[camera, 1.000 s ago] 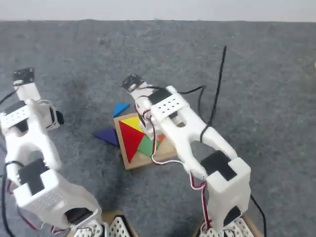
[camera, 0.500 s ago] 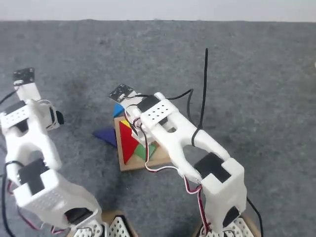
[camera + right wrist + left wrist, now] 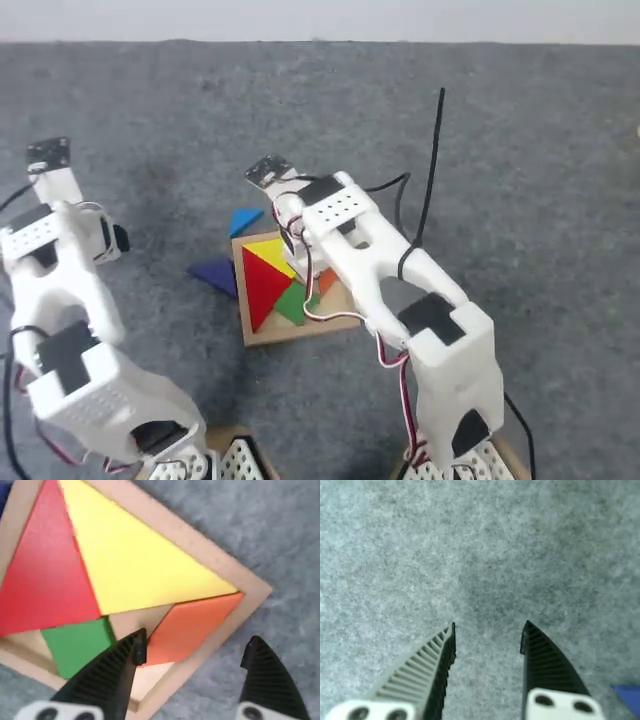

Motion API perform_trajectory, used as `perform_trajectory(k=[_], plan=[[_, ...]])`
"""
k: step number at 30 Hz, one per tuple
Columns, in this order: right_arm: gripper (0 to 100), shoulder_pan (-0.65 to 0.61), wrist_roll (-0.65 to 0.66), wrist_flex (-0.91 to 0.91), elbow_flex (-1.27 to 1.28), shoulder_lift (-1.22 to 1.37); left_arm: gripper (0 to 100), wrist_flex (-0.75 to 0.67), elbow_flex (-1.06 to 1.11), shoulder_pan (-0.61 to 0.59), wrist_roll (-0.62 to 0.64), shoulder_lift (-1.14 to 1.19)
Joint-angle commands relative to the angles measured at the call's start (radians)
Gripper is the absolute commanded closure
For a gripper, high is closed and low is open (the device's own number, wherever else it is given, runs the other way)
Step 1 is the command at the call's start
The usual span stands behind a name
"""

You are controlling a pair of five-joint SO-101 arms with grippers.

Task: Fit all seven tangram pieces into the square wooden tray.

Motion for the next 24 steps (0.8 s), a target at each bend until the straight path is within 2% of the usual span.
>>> perform_trajectory(k=[1, 7, 10, 13, 16, 18, 22, 24], plan=[[69.9, 0.036, 0.006, -0.015, -0.055, -0.058, 79, 0.005, -0.044, 0.005, -0.008, -0.012], [69.9, -0.021, -0.029, 0.041, -0.003, -0.211, 79, 0.002, -0.044, 0.009, -0.008, -0.012], [69.9, -0.031, -0.032, 0.039, 0.069, -0.374, 79, 0.015, -0.065, 0.034, -0.008, -0.014], [69.9, -0.007, -0.032, 0.031, 0.195, -0.579, 79, 0.095, -0.153, 0.052, -0.008, -0.014], [69.9, 0.079, -0.028, 0.015, 0.367, -0.78, 79, 0.189, -0.26, 0.08, -0.018, -0.005], [69.9, 0.174, -0.021, -0.042, 0.519, -0.9, 79, 0.249, -0.302, 0.118, -0.074, -0.005], [70.7, 0.344, 0.048, -0.197, 0.859, -1.081, 79, 0.396, -0.349, 0.25, -0.138, -0.006], [76.3, 0.409, 0.081, -0.245, 0.977, -1.136, 79, 0.45, -0.36, 0.331, -0.153, -0.006]])
